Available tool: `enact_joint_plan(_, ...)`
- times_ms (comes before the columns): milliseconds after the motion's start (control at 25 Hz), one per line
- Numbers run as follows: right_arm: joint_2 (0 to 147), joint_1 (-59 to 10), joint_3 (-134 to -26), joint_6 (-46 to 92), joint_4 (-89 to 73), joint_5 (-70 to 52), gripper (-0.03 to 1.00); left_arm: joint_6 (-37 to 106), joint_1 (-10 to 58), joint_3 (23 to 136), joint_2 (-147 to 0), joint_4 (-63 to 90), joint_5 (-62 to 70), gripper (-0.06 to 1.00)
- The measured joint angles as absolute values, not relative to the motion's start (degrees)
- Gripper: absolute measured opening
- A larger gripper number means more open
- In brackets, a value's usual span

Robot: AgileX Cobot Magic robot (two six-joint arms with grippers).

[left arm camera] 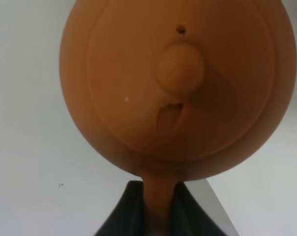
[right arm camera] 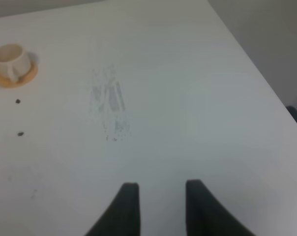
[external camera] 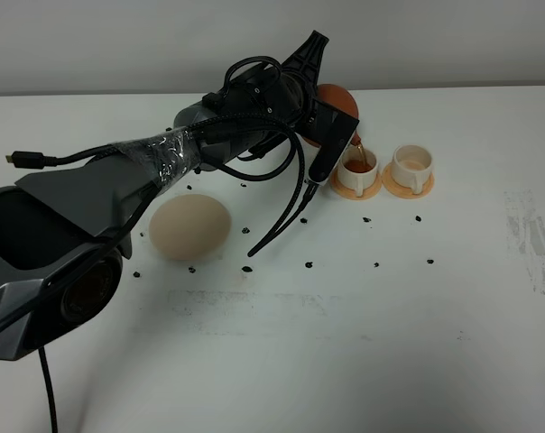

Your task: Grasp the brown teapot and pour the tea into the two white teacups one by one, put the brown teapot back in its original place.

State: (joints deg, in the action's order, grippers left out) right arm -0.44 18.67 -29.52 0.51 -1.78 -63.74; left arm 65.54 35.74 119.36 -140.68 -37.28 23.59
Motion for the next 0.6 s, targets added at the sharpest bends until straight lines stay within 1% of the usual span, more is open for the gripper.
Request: enact_joint_plan(600,-0.44,18.67,-29.52,0.51,-1.78,-63.74,0.22,67.88,35.74,119.36,-140.68,-38.77,23.57,0.08)
